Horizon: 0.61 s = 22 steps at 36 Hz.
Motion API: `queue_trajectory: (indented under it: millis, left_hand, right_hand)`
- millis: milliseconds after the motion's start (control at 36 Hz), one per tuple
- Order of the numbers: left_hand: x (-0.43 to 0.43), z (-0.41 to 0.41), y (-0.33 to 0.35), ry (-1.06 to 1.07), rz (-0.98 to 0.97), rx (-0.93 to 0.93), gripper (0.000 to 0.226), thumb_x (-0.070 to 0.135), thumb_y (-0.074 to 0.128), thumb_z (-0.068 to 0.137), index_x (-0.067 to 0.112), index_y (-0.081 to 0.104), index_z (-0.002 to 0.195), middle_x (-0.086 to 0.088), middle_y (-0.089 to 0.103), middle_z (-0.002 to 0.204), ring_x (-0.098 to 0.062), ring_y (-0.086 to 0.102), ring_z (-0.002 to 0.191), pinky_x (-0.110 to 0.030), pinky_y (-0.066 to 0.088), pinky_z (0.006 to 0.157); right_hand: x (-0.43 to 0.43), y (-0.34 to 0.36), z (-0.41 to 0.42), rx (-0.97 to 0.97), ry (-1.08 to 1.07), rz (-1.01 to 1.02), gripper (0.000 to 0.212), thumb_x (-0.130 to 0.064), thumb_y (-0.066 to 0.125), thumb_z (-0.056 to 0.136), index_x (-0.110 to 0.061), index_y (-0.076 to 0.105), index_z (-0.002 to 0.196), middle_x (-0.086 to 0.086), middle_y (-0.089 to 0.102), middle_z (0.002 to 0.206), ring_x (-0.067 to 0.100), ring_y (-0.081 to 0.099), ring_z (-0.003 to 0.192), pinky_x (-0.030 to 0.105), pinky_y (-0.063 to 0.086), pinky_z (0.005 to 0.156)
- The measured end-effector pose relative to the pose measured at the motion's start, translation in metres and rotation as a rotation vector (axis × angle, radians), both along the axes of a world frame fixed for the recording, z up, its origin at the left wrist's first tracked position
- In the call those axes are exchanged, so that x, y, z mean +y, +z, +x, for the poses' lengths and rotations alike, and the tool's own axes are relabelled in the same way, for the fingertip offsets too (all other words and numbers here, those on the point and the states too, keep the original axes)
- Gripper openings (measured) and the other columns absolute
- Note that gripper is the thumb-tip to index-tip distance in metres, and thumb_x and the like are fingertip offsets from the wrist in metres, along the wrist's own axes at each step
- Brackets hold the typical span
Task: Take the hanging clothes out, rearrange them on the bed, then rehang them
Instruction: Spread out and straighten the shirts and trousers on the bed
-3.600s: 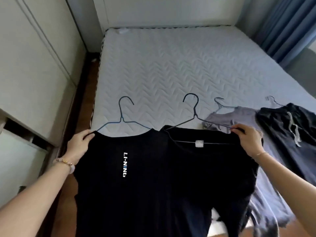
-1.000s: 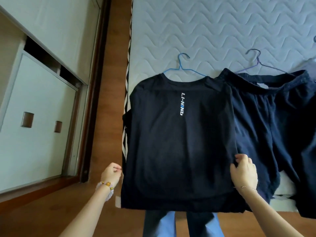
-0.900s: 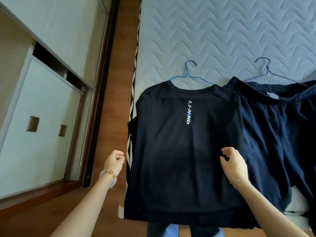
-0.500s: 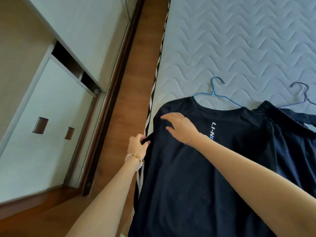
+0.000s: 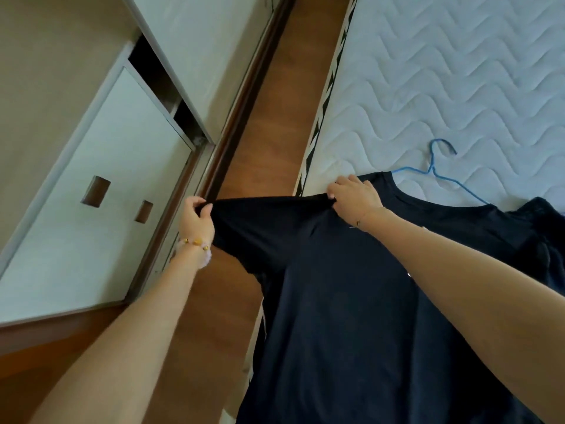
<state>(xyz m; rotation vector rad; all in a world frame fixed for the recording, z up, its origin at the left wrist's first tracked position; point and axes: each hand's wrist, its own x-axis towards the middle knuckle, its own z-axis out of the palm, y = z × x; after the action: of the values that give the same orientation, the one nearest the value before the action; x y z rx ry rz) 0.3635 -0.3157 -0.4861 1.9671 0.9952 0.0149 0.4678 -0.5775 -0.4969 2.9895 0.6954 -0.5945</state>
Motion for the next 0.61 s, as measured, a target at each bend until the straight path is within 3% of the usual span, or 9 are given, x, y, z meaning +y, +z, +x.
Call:
queue_trajectory:
  millis: [111, 250, 333, 444, 611]
  left_hand:
    - [0.016, 0.017, -0.004, -0.103, 0.113, 0.037, 0.016, 0.012, 0.048, 0.096, 0.005, 0.053, 0.11, -0.014, 0.059, 0.113, -0.03, 0.056, 0.105, -0.033, 0.042, 0.081]
    - [-0.001, 0.032, -0.007, -0.15, 0.097, 0.167, 0.032, 0.0, 0.047, 0.094, 0.006, 0.047, 0.125, -0.013, 0.052, 0.132, -0.029, 0.052, 0.119, -0.036, 0.042, 0.097]
    - [-0.027, 0.029, -0.013, -0.291, 0.18, 0.215, 0.041, -0.001, 0.048, 0.091, 0.008, 0.044, 0.131, -0.014, 0.046, 0.136, -0.031, 0.051, 0.117, -0.038, 0.043, 0.094]
    - [-0.083, 0.025, -0.009, -0.54, 0.234, 0.165, 0.034, 0.001, 0.046, 0.091, 0.011, 0.052, 0.123, -0.011, 0.049, 0.132, -0.028, 0.053, 0.113, -0.031, 0.041, 0.085]
    - [-0.194, 0.032, 0.006, -0.861, 0.203, 0.044, 0.028, 0.002, 0.048, 0.092, 0.009, 0.056, 0.118, -0.007, 0.055, 0.124, -0.024, 0.052, 0.116, -0.035, 0.044, 0.097]
  right_hand:
    - [-0.001, -0.004, -0.006, 0.03, -0.094, 0.137, 0.03, -0.006, 0.047, 0.089, -0.015, 0.054, 0.117, 0.006, 0.051, 0.123, 0.026, 0.044, 0.117, 0.038, 0.039, 0.088]
    - [-0.025, 0.007, -0.022, 0.08, -0.172, 0.306, 0.05, -0.007, 0.05, 0.087, -0.019, 0.045, 0.135, 0.001, 0.046, 0.137, 0.023, 0.041, 0.127, 0.038, 0.04, 0.099]
    - [-0.063, 0.022, -0.044, 0.083, -0.277, 0.378, 0.049, -0.01, 0.051, 0.088, -0.02, 0.044, 0.136, -0.001, 0.047, 0.138, 0.02, 0.042, 0.127, 0.035, 0.038, 0.102]
    - [-0.143, 0.037, -0.082, 0.097, -0.507, 0.39, 0.046, -0.011, 0.049, 0.089, -0.025, 0.047, 0.133, -0.007, 0.052, 0.132, 0.015, 0.045, 0.124, 0.033, 0.041, 0.101]
    - [-0.271, 0.044, -0.137, 0.006, -1.01, 0.391, 0.036, -0.009, 0.052, 0.088, -0.019, 0.057, 0.122, 0.001, 0.064, 0.118, 0.019, 0.057, 0.113, 0.031, 0.043, 0.093]
